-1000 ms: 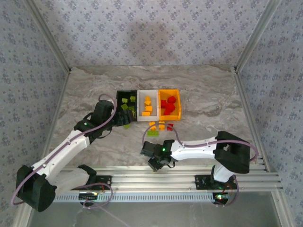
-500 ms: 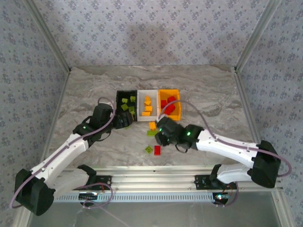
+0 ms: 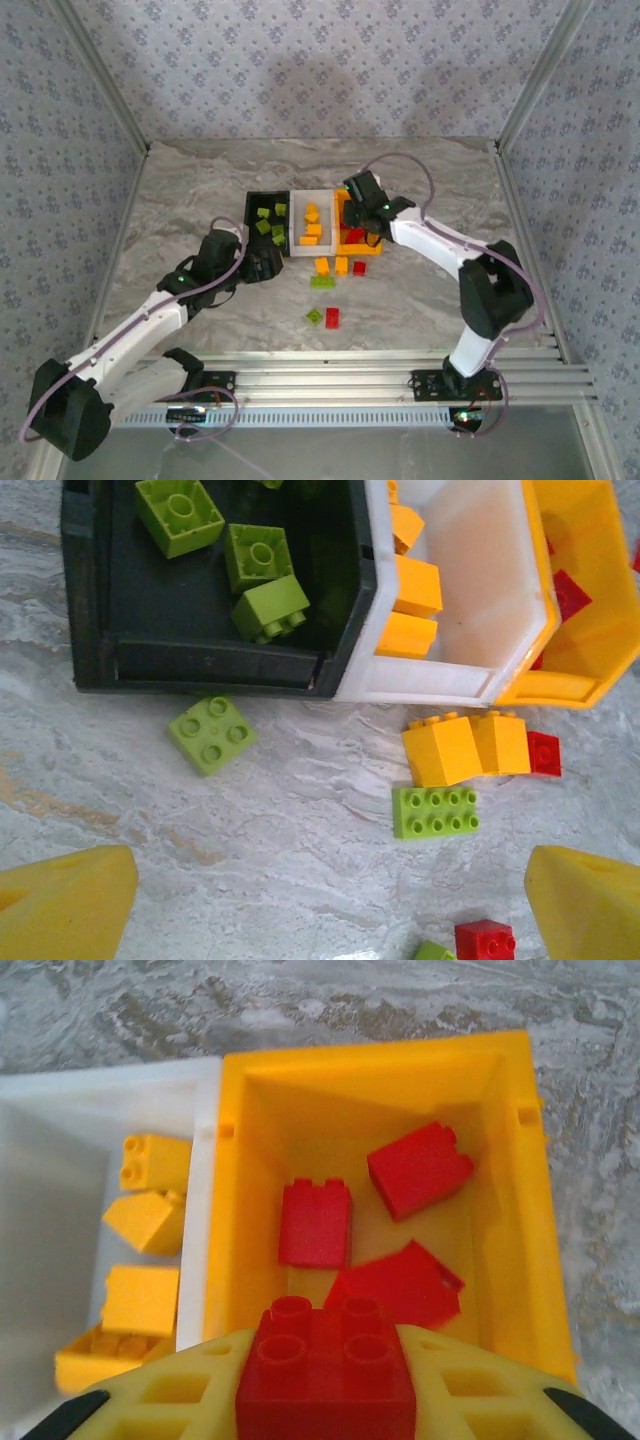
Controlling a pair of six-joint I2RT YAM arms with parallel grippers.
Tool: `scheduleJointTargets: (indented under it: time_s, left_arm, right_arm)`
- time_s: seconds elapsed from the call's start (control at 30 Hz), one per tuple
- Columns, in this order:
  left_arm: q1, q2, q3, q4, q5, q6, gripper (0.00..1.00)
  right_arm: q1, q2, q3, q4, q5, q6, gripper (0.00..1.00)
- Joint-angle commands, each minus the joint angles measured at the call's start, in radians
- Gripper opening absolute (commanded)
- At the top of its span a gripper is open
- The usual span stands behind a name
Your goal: Sort the legos into containers by color
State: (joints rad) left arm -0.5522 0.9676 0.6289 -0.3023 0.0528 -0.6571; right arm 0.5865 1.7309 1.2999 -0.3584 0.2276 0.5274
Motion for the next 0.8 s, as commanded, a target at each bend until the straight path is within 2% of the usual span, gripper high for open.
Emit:
scheduleJointTargets:
  time_s: [0.0, 0.13, 0.23, 0.4, 0.57, 0.77]
  left_arm:
    - [-0.010, -0.001, 0.011, 0.044, 0.034, 0.002, 0.99]
    - [-0.024, 0.025, 0.016, 0.057, 0.056, 0.017, 0.99]
    - [-0.031, 0.047, 0.013, 0.071, 0.076, 0.021, 0.99]
    - [-0.051, 0.073, 0.012, 0.083, 0.089, 0.025, 1.00]
    - [-0.073, 0.077, 0.020, 0.086, 0.090, 0.040, 0.99]
    - [-0.083, 0.073, 0.025, 0.068, 0.083, 0.053, 0.99]
  right_arm:
    - [-0.008, 0.049, 0.100, -0.003, 0.055, 0.019, 0.36]
    - [-0.032, 0.133, 0.178, -0.054, 0.069, 0.059, 0.40]
    - [-0.053, 0.181, 0.219, -0.057, 0.028, 0.084, 0.43]
    - [-0.055, 0.198, 0.248, -0.046, 0.021, 0.094, 0.48]
    - [-0.032, 0.089, 0.195, 0.024, 0.021, 0.058, 0.73]
    - [0.045, -0.148, -0.005, 0.083, 0.048, 0.034, 0.81]
